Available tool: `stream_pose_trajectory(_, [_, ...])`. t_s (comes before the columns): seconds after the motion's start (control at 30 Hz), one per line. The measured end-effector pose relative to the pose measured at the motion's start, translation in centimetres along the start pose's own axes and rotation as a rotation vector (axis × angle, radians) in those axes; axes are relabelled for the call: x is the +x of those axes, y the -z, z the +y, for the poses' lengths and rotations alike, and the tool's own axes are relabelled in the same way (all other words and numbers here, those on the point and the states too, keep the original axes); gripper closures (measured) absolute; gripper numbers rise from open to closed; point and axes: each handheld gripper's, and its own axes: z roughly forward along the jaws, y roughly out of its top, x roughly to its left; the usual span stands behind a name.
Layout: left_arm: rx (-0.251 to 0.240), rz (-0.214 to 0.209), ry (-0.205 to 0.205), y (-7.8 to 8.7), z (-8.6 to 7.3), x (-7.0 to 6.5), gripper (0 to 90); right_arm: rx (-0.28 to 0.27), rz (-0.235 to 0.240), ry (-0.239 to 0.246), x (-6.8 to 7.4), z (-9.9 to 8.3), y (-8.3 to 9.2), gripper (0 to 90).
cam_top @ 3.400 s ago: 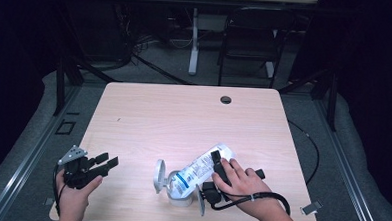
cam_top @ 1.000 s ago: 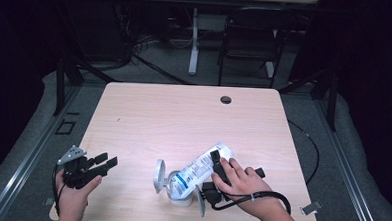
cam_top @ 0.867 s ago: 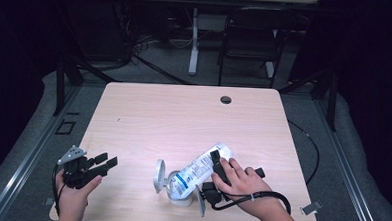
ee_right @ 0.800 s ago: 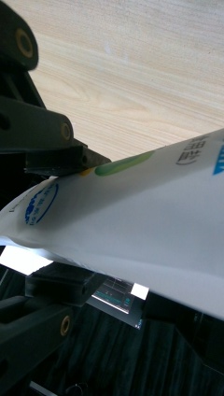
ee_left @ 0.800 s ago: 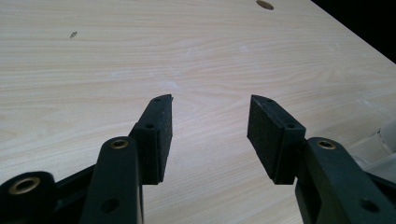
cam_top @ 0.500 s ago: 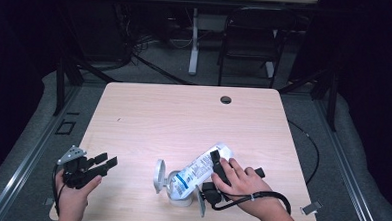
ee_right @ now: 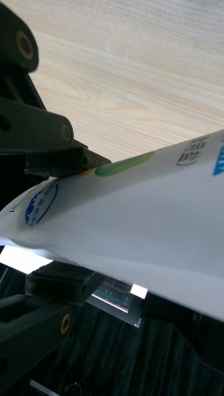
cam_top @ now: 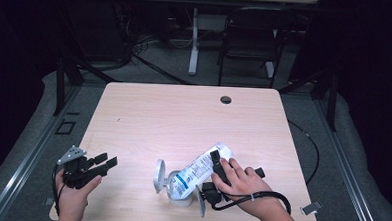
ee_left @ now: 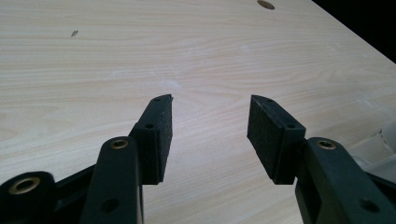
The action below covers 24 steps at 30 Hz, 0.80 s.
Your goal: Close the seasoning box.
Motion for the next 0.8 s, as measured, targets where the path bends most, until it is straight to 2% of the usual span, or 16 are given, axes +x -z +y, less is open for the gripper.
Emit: stream_pose_trajectory(0.8, [-0.001, 0.001, 0.002, 0.00, -0.03, 0.09, 50.8, 0.004, -0.003, 0.006, -0.07, 0.05, 0.06, 54.3])
